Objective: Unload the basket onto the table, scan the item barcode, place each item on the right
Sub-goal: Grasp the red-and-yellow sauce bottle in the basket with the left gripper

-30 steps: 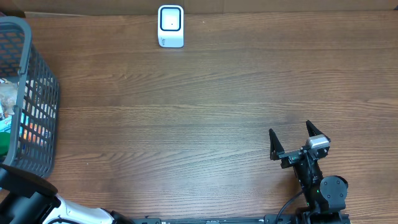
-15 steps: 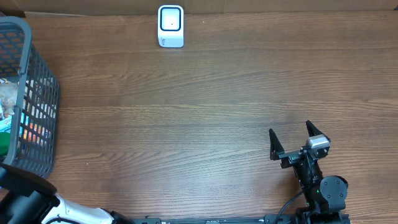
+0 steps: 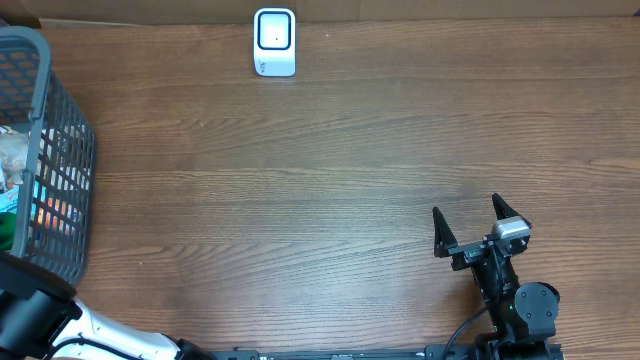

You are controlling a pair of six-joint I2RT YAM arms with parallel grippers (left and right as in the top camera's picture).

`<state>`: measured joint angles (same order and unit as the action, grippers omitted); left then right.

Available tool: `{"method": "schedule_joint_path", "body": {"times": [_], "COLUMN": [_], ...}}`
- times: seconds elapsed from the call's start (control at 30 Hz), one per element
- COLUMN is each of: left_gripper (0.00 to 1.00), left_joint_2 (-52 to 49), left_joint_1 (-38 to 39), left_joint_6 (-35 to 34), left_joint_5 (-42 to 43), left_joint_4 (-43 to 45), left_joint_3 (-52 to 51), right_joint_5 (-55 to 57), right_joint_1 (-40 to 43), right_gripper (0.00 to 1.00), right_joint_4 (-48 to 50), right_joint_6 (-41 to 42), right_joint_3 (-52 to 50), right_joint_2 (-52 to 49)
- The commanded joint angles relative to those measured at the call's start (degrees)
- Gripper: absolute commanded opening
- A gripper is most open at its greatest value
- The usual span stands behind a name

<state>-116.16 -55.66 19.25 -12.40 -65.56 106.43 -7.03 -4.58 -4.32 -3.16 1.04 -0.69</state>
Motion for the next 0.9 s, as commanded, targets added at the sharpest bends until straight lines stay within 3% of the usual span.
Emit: {"method": "schedule_joint_path", "body": {"times": [0.0,0.17,0.53,0.87], "left_gripper": [1.00,1.00,0.88,0.83], "left_joint_2": [-0.72,-0.72,-0.74,-0.74], "left_joint_1": [-2.36,-4.37,-5.60,-5.38], "left_joint_6": [2.78,3.10,3.04,2.80], "left_joint_5": [-4.44,-4.52,-4.31,-2.43], "left_joint_4": [-1.53,-3.56,-5.07,0.94], "left_joint_3": [-0.22,-0.22,-0.94,-10.32], "right_joint_5": [0.57,0.57,0.55,0.55], "right_joint_1": [0.15,0.15,0.15,0.15], "right_gripper": [1.00,1.00,1.00,1.00], "right_joint_4": [0.20,0.20,0.20,0.20], "right_joint_6": [0.11,0.11,0.11,0.11], "right_joint_3": [-0.57,-0.57,-0.57,-0.57], "right_joint_2": [0.52,0.52,0.52,0.52]}}
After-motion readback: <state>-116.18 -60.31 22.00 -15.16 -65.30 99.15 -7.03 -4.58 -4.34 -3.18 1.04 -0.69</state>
